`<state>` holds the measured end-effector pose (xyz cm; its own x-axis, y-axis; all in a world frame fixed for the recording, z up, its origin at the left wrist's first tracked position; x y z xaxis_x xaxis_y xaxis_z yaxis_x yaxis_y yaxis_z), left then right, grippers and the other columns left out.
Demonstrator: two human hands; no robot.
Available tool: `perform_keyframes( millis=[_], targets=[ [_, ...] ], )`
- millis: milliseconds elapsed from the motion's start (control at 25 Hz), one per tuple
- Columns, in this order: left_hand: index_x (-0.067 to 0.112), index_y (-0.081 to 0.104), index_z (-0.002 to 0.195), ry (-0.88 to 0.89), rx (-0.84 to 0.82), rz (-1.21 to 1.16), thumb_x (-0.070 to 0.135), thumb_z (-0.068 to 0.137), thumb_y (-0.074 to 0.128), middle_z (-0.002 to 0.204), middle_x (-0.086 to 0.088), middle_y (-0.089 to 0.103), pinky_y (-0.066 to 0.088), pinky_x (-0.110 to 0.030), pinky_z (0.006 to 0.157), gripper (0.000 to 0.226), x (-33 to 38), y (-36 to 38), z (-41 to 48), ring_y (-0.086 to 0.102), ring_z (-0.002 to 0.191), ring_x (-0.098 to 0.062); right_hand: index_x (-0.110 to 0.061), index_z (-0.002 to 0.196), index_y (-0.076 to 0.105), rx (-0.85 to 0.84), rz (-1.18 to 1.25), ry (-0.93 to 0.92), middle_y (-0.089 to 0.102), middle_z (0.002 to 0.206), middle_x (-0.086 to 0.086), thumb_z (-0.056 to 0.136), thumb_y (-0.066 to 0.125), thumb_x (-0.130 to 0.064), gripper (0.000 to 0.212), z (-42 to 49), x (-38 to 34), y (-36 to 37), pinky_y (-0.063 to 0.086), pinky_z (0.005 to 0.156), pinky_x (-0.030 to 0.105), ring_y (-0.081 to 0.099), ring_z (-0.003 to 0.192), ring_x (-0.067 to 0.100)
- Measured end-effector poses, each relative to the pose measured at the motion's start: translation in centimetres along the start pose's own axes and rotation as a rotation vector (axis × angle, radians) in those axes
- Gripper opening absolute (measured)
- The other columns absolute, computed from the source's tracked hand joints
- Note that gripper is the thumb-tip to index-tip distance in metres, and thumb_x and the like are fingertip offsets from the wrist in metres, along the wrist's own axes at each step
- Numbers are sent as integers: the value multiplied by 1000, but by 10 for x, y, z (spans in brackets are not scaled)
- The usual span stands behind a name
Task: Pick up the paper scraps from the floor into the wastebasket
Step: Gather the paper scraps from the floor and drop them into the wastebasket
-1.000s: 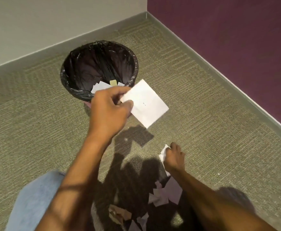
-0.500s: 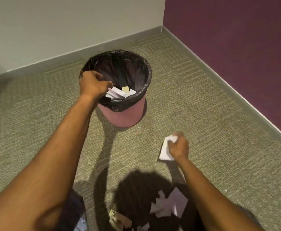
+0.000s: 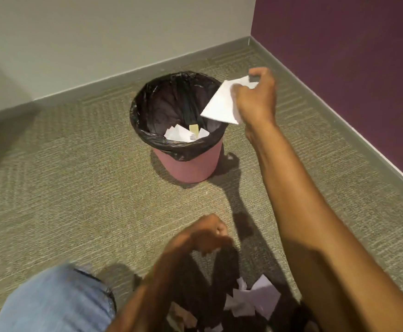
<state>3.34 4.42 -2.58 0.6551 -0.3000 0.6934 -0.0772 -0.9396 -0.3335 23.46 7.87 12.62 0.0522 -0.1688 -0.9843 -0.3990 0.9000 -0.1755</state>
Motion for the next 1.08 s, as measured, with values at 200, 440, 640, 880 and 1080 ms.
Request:
perform_keyframes(
  millis=[200,440,640,880,1080],
  targets=[
    [3,74,84,-23,115,317,57,77,46,91,-14,74,54,-34,82,61,-63,33,25,70,88,-27,-6,119,50,-314,0,115,64,107,20,95,58,-13,26,-12,10,24,62,57,38,74,59,25],
    [8,73,90,-101,216,323,34,81,54,97,-11,74,53,-39,83,33,-86,51,37,69,94,-27,-6,79,63,-160,-120,141,72,69,14,90,50,-4,18,-27,63,-24,51,46,28,62,46,19],
    [23,31,147,23,-26,546,64,68,61,150,-11,37,41,-49,103,93,-81,118,48,42,131,-34,-9,89,58,-350,-827,543,62,85,8,83,63,-12,9,-89,219,-82,48,58,29,64,75,25],
    [13,51,121,57,110,956,50,72,70,106,-14,61,49,-38,58,64,-83,192,30,61,76,-31,-19,116,54,-491,-1131,655,47,124,11,79,65,-30,40,-206,316,-129,51,86,46,56,108,37],
    [16,61,110,81,136,1002,50,61,77,108,-13,64,49,-31,49,62,-88,206,37,64,83,-27,-21,132,39,-508,-1257,422,35,135,15,92,51,-28,42,-255,326,-124,51,81,51,48,113,37]
  ],
)
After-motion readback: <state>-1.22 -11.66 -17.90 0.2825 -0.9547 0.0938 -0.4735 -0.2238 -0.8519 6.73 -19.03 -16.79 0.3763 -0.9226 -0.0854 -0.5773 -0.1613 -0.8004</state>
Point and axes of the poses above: each hand's wrist, its own z-axis towards the middle knuckle, its own y-axis out of the palm, x = y × z, the point moved 2 cm from there along z, towards the middle knuckle
